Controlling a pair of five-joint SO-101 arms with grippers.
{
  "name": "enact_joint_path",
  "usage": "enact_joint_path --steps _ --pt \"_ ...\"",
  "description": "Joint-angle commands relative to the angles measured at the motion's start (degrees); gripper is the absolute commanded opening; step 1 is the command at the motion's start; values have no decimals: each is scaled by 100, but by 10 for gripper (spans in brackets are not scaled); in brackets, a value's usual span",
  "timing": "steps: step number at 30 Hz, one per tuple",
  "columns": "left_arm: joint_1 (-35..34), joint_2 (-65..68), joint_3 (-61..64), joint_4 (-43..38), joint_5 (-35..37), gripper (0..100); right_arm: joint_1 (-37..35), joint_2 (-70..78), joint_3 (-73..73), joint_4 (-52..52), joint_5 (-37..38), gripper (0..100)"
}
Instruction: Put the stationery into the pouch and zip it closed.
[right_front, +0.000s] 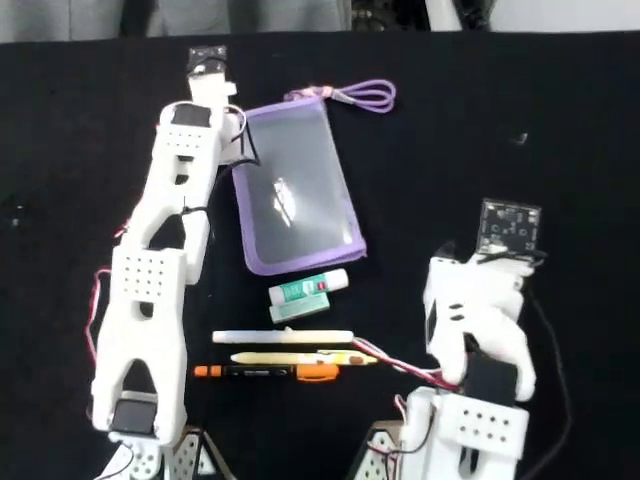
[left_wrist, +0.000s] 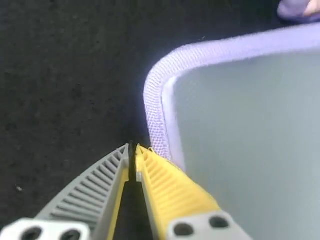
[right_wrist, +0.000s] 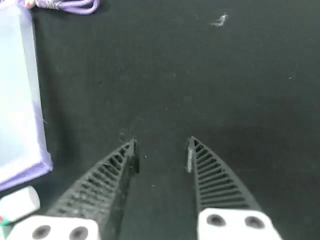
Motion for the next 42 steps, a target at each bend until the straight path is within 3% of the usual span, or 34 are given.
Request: enact_joint_path --steps 1,4,10,17,24,33,37,42 --pt "198 123 -681 114 914 30 105 -84 -48 -149 -70 159" --pt "171 299 -752 448 1424 30 105 -84 -40 -149 -70 159" --pt "585 299 -1007 1732 1556 30 105 -84 -22 -149 -62 159" --pt "989 360 -1798 3068 2716 30 114 -84 -13 -149 -62 159" --pt "1851 352 -1965 3297 2716 30 132 -84 -4 -105 -62 159" --pt "1007 18 -1912 3314 2462 30 105 233 -75 -149 123 204" --pt "708 -316 -1912 3323 2013 29 97 1244 -462 -457 97 231" --pt "470 -835 -1956 3323 2022 29 -18 3011 -1349 -897 -70 230"
